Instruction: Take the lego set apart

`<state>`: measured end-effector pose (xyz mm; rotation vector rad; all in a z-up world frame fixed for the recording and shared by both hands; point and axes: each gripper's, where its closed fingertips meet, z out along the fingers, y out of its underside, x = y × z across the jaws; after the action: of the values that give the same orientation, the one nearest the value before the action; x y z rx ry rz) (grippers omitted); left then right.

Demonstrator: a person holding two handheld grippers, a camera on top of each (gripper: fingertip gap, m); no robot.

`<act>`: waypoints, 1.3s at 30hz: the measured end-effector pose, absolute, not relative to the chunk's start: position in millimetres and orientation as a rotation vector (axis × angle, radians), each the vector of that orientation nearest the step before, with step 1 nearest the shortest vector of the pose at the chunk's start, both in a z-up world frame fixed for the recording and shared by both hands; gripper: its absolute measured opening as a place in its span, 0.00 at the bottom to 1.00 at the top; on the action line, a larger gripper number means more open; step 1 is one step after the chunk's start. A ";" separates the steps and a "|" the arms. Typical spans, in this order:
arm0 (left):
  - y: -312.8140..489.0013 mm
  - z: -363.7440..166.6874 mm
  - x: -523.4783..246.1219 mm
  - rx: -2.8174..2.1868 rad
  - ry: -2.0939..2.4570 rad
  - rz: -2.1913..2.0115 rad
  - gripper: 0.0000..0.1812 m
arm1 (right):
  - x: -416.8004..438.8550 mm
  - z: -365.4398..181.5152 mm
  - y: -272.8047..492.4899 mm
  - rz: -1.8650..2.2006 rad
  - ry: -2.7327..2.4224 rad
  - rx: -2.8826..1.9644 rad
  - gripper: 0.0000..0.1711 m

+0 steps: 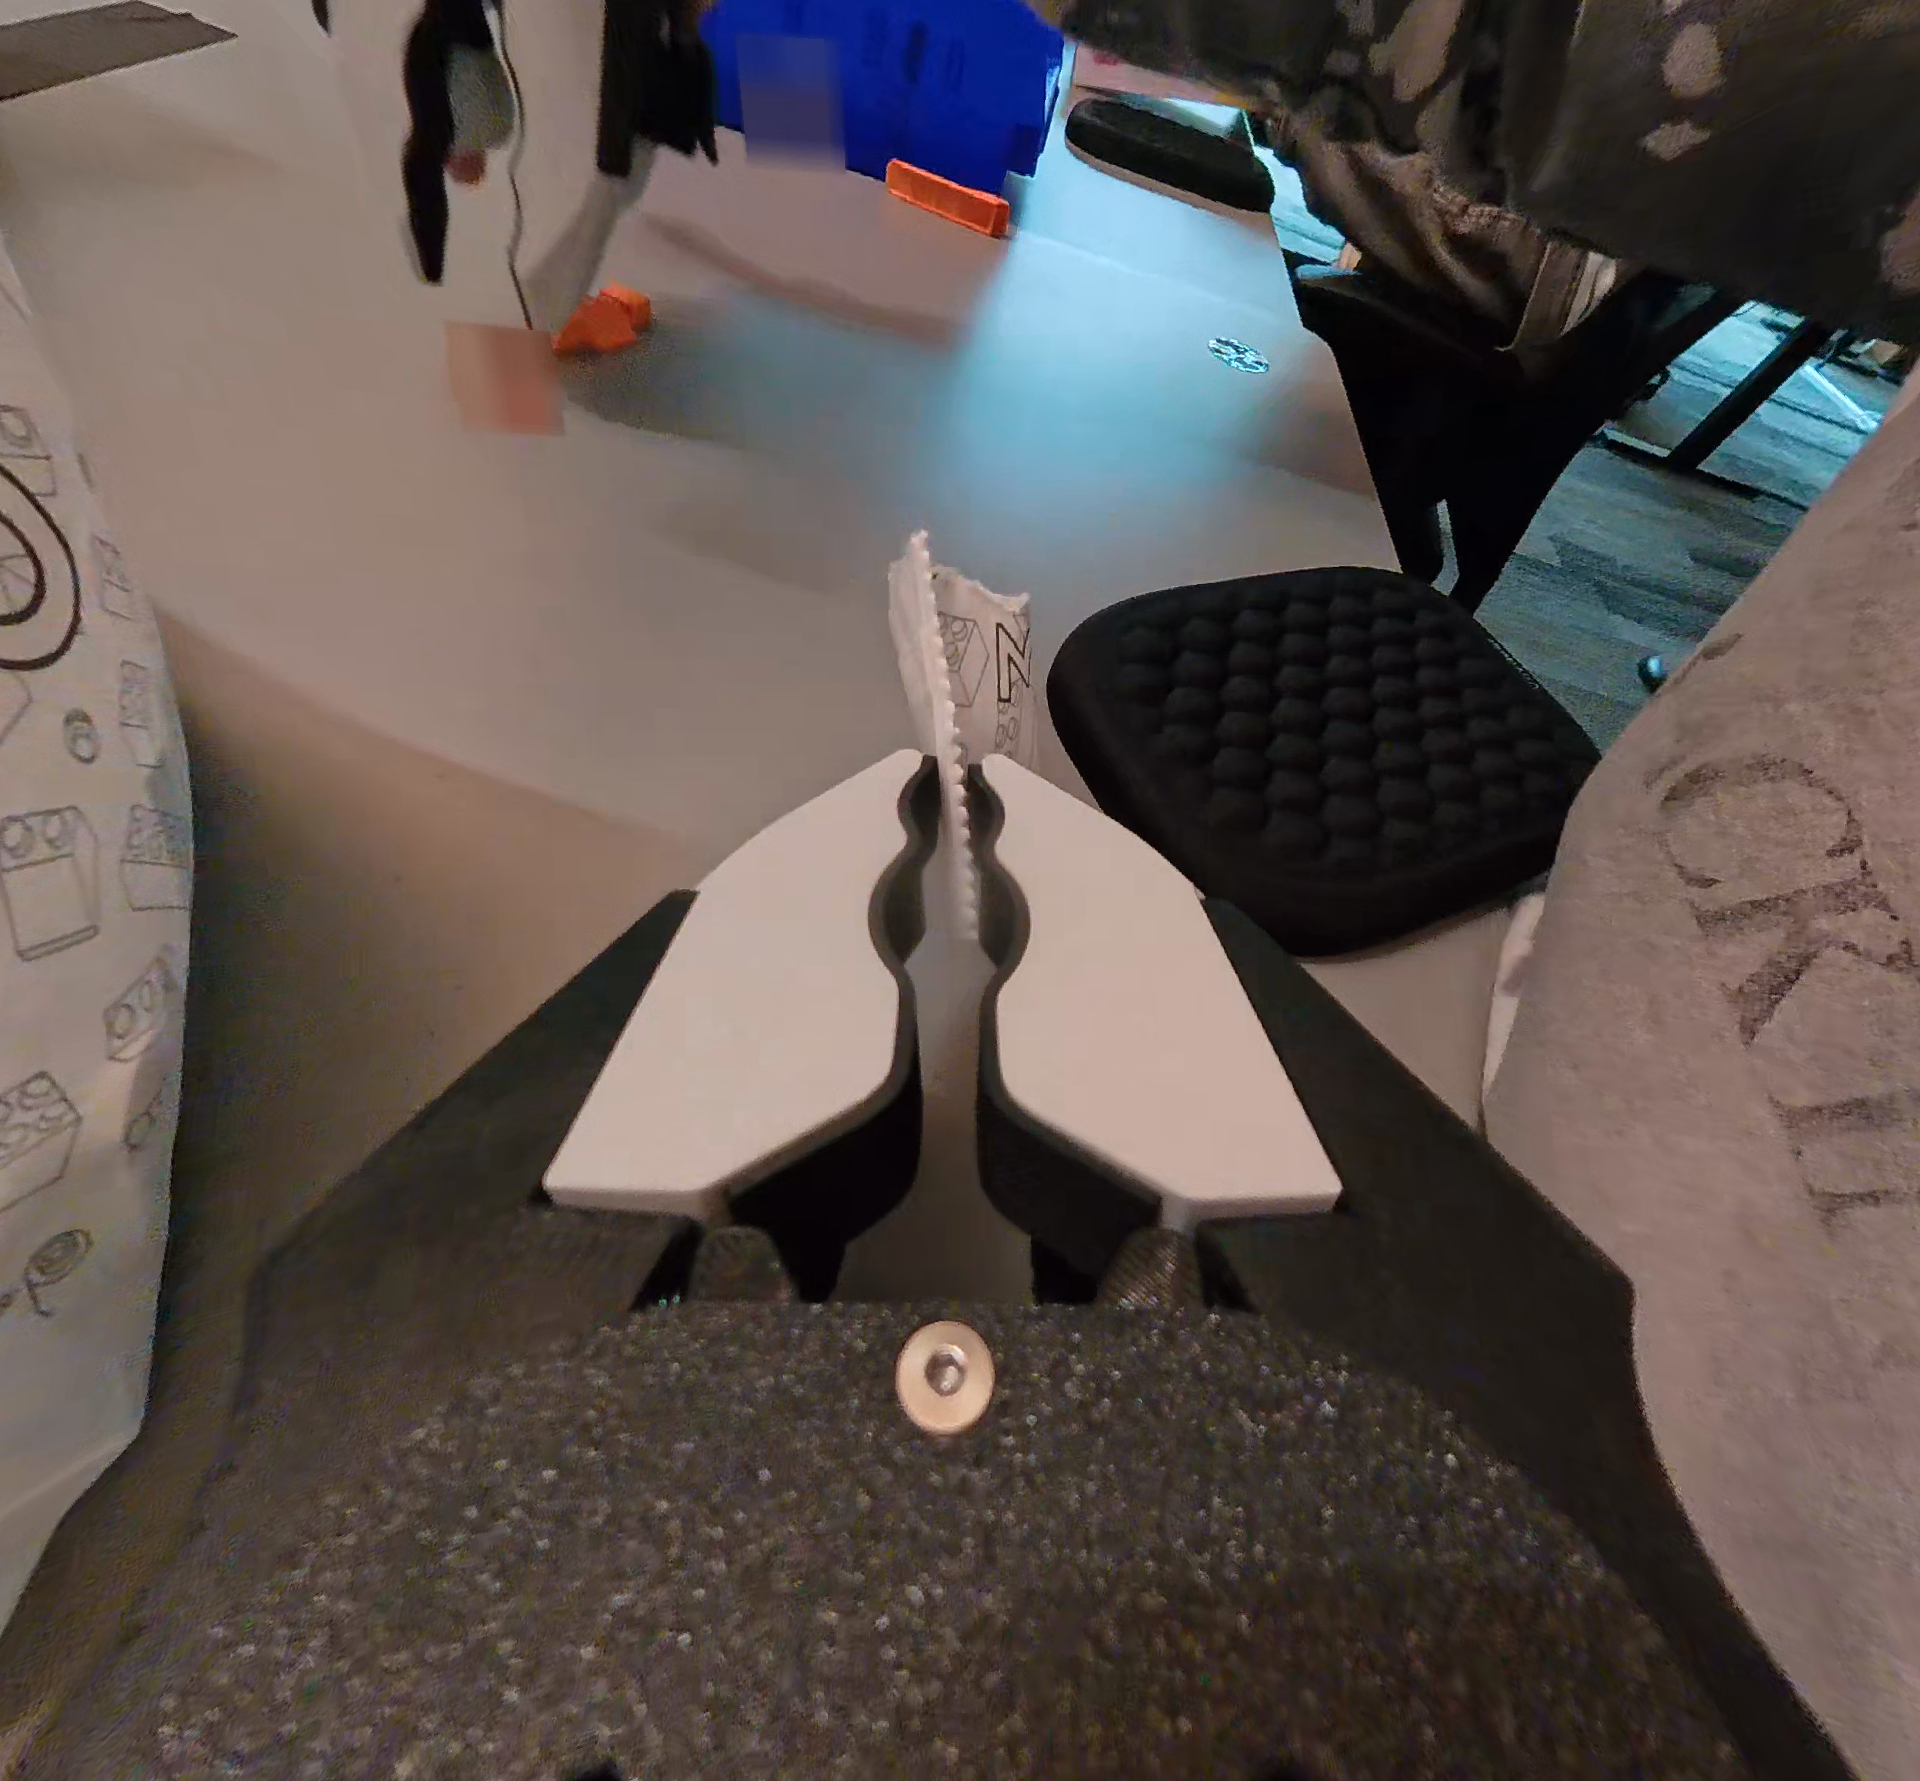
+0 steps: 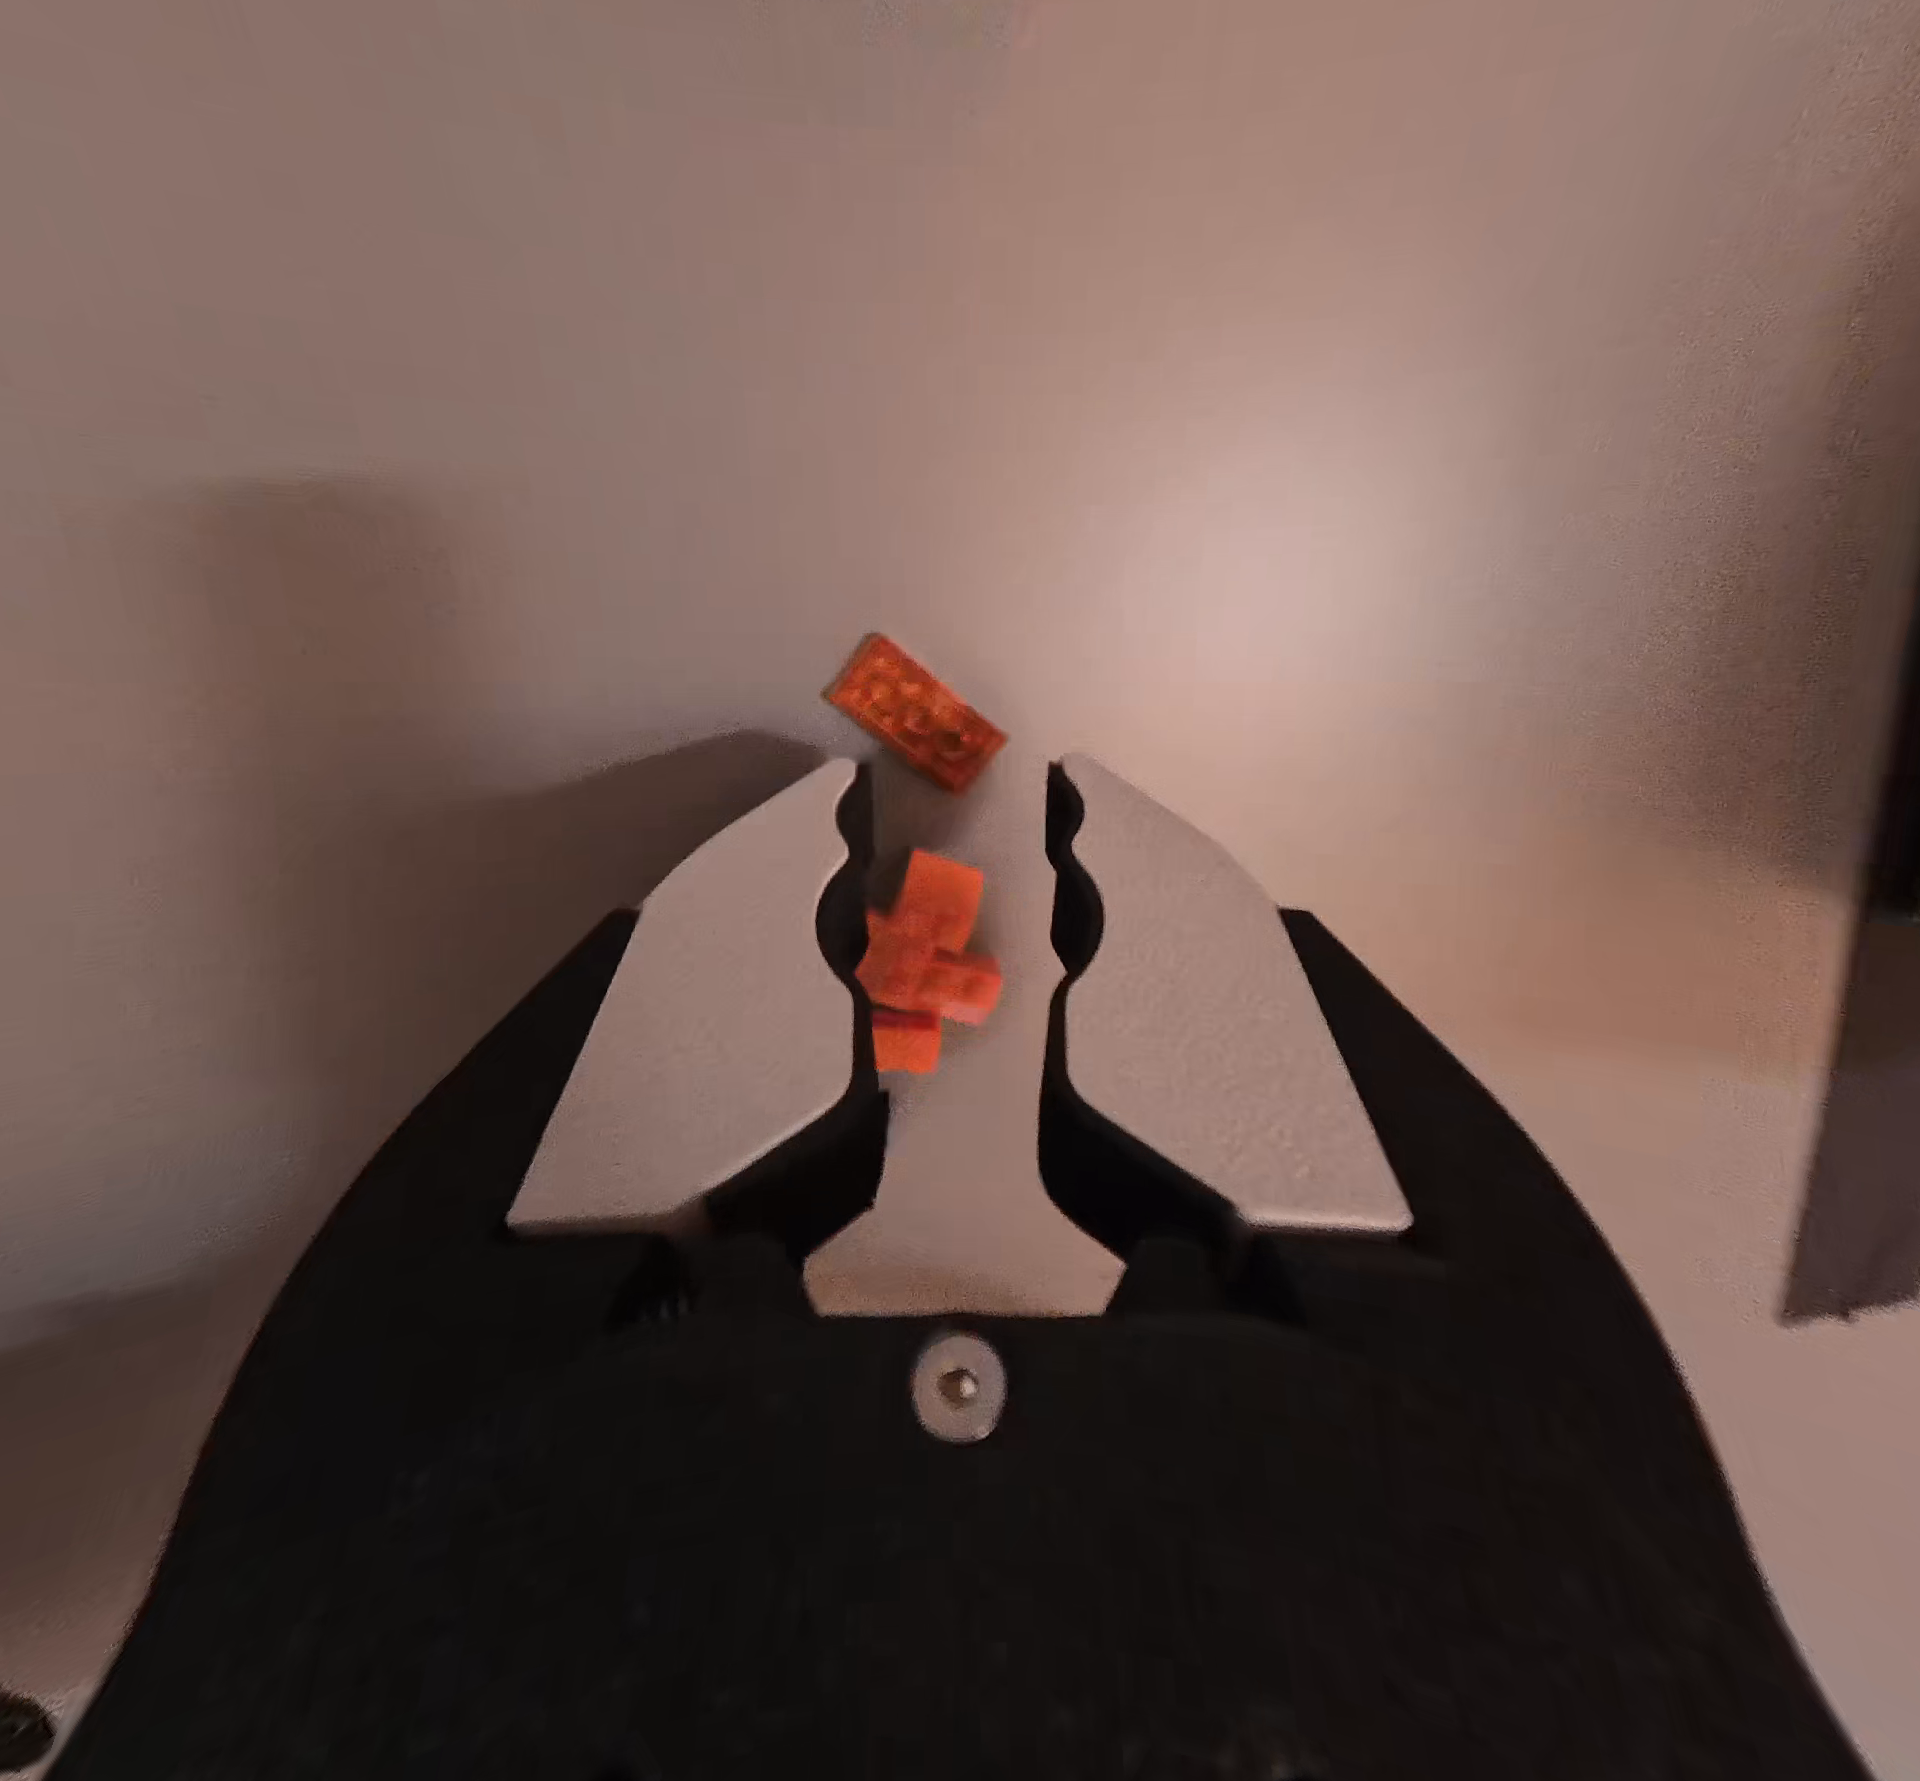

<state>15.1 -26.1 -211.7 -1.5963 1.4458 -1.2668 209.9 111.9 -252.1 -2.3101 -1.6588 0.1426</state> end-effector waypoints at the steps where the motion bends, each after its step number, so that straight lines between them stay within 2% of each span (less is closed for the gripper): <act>1: -26.0 -211.6 15.0 -1.596 1.444 -1.268 0.03 | 209.2 -258.6 110.0 0.156 -1.666 -2.306 0.19; 6: -24.5 -211.4 15.8 -1.610 1.429 -1.288 0.03 | 205.9 -268.4 112.2 0.204 -1.684 -2.295 0.21; 8: -23.8 -211.3 16.0 -1.615 1.423 -1.294 0.03 | 202.4 -269.2 110.7 0.277 -1.677 -2.308 0.18; 10: -23.1 -210.8 15.8 -1.612 1.416 -1.291 0.03 | 201.8 -269.4 107.5 0.325 -1.674 -2.326 0.11; 13: -23.9 -209.2 15.5 -1.593 1.418 -1.288 0.02 | 200.1 -267.4 101.4 0.354 -1.668 -2.357 0.10; 22: -17.5 -207.5 15.5 -1.566 1.394 -1.217 0.02 | 87.0 -186.1 22.1 0.462 -1.794 -1.950 0.10; 29: -17.1 -207.3 15.5 -1.560 1.392 -1.203 0.02 | 55.4 -210.8 -11.7 0.350 -1.993 -1.953 0.10; 31: -17.2 -206.1 15.1 -1.551 1.388 -1.203 0.02 | 49.1 -212.0 -9.4 0.291 -2.000 -1.940 0.10; 32: -16.8 -205.9 14.9 -1.549 1.386 -1.202 0.02 | 45.3 -209.4 -9.7 0.300 -1.989 -1.925 0.14; 39: -16.9 -204.3 14.4 -1.535 1.385 -1.209 0.02 | 57.9 -192.8 -16.8 0.547 -1.805 -1.972 0.24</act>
<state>14.4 -16.9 -204.3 -1.5346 1.3850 -1.2089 57.9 -16.8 -192.8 -1.9716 -1.8052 0.5469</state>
